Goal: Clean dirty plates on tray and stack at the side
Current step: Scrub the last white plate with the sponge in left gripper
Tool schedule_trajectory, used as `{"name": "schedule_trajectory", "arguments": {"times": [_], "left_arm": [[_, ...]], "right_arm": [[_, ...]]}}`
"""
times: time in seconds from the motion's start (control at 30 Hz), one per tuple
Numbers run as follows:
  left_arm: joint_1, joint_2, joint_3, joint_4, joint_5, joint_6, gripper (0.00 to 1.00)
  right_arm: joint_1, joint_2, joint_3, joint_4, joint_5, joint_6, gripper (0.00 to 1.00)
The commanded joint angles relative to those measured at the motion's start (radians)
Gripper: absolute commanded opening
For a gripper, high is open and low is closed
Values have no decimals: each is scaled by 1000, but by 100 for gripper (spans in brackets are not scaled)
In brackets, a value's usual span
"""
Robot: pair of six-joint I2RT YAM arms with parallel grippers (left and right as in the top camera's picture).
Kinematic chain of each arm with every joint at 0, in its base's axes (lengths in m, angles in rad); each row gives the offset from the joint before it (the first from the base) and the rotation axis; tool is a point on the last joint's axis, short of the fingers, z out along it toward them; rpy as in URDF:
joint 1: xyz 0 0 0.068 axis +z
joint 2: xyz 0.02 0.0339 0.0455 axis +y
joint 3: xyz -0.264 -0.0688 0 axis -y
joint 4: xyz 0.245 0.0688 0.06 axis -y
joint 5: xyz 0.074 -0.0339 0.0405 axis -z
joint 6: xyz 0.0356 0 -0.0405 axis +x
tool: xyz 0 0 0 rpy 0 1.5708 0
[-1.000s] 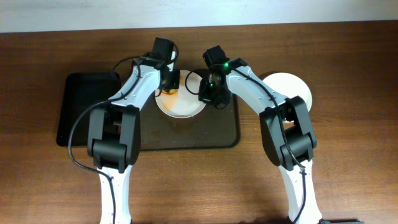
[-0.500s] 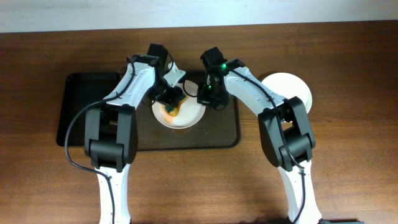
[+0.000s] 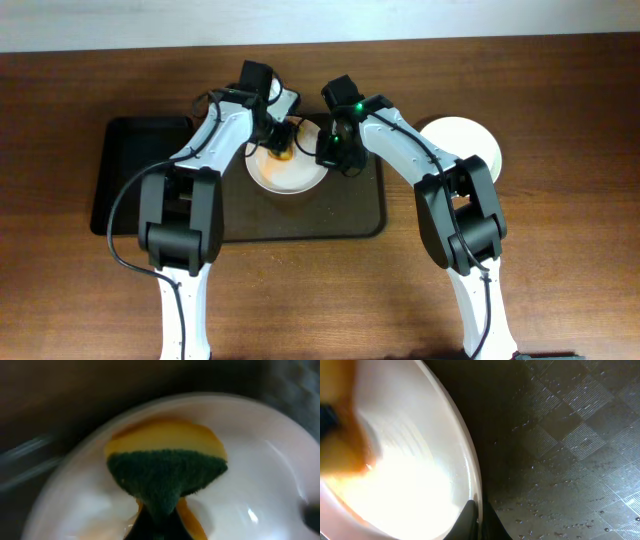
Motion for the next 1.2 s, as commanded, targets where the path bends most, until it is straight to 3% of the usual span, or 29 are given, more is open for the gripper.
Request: {"name": "schedule_trajectory", "arguments": {"times": [0.0,0.23,0.4,0.57,0.77,0.9,0.97,1.07,1.17], "left_arm": [[1,41,-14,1,-438,-269,0],[-10,41,-10,-283,-452,-261,0],[-10,40,21,-476,-314,-117,0],[0,41,34,-504,55,101,0],[0,41,34,-435,193,122,0],[5,41,34,-349,187,81,1],[13,41,34,-278,137,0,0],[26,41,34,-177,-85,-188,0],[28,41,34,-140,-279,-295,0]], "right_arm": [[14,26,-16,-12,12,-12,4],[14,26,-16,-13,12,-12,4],[14,26,-16,-12,12,-20,4],[14,26,-16,-17,11,-20,4],[14,26,-16,-18,11,-20,4],[14,26,-16,-18,11,-20,4],[14,26,-16,-19,11,-20,4],[14,26,-16,-20,11,-23,4],[14,26,-16,-20,11,-23,4]]}}
